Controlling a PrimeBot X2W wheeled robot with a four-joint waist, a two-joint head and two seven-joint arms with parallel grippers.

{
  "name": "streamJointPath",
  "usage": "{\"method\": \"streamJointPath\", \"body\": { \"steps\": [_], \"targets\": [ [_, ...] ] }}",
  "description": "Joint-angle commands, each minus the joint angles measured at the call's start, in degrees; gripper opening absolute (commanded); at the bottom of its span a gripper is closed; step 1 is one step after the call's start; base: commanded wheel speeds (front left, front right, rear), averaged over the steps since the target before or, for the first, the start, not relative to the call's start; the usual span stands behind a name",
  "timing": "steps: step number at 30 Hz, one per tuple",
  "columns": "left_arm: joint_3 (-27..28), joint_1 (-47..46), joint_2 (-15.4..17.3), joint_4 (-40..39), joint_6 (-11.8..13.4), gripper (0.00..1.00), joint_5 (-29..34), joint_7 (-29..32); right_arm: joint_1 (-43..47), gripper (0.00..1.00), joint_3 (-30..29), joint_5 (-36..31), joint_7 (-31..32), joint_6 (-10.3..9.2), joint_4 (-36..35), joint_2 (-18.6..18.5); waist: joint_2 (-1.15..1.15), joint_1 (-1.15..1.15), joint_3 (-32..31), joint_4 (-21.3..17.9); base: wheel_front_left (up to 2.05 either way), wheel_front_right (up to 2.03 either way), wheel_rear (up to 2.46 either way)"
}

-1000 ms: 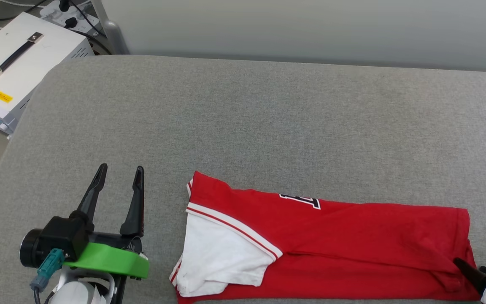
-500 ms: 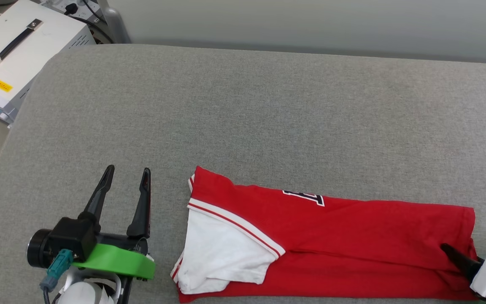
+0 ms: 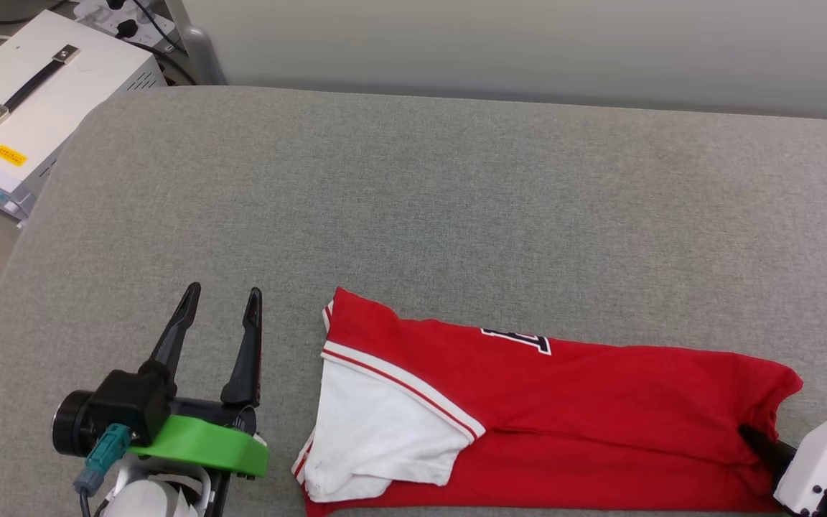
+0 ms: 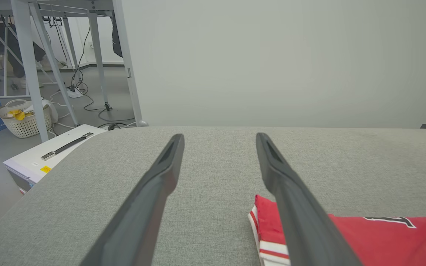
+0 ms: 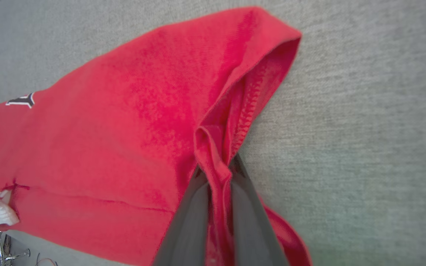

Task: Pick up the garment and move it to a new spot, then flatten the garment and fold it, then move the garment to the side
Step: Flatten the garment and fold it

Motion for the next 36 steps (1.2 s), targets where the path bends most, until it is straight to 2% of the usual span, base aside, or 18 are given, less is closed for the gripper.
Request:
{"method": "streamJointPath", "body": {
  "steps": [1,7,12,17,23,29,36],
  "targets": [
    [0.01,0.29,0.0,0.16,-0.31,1.0,-0.44,-0.32,0.0,0.0,0.5,-0.9,-0.94,-0.03,1.14,0.11,0.67,0.0,-0.19,-0.08,0.0,0.0,0.0],
    [-0.19,0.71,0.1,0.28,-0.31,1.0,-0.78,-0.32,-0.71,0.0,-2.2,-3.0,-5.31,-0.03,2.66,-1.62,0.67,0.0,-0.52,-0.54,0.0,0.0,0.0],
    [-0.22,0.75,0.16,0.24,-0.31,1.0,-0.82,-0.32,-1.58,0.0,-6.7,-7.03,-8.53,-0.03,4.68,-3.49,0.67,0.0,-0.51,-1.06,0.0,0.0,0.0],
    [-0.3,0.83,0.23,0.32,-0.31,1.0,-0.78,-0.33,-2.53,0.0,-10.17,-10.7,-9.94,-0.03,5.44,-3.39,0.67,0.0,-0.76,-1.52,0.0,0.0,0.0],
    [-0.32,1.66,0.06,0.68,-0.32,1.0,-0.68,-0.33,-1.55,0.0,-10.64,-10.39,-8.54,-0.03,1.71,-0.58,0.67,0.0,-2.17,-2.0,0.0,0.0,0.0],
    [-0.41,2.36,-0.12,0.83,-0.32,1.0,-0.79,-0.33,0.72,0.0,-9.23,-10.15,-6.07,-0.03,-5.48,2.31,0.67,0.0,-3.45,-2.15,0.0,0.0,0.0],
    [-0.21,2.92,-0.63,1.14,-0.32,1.0,-1.19,-0.33,2.97,0.0,-6.99,-10.15,-2.01,-0.03,-12.95,8.13,0.67,0.0,-4.54,-1.78,0.0,0.0,0.0]
  ]
}}
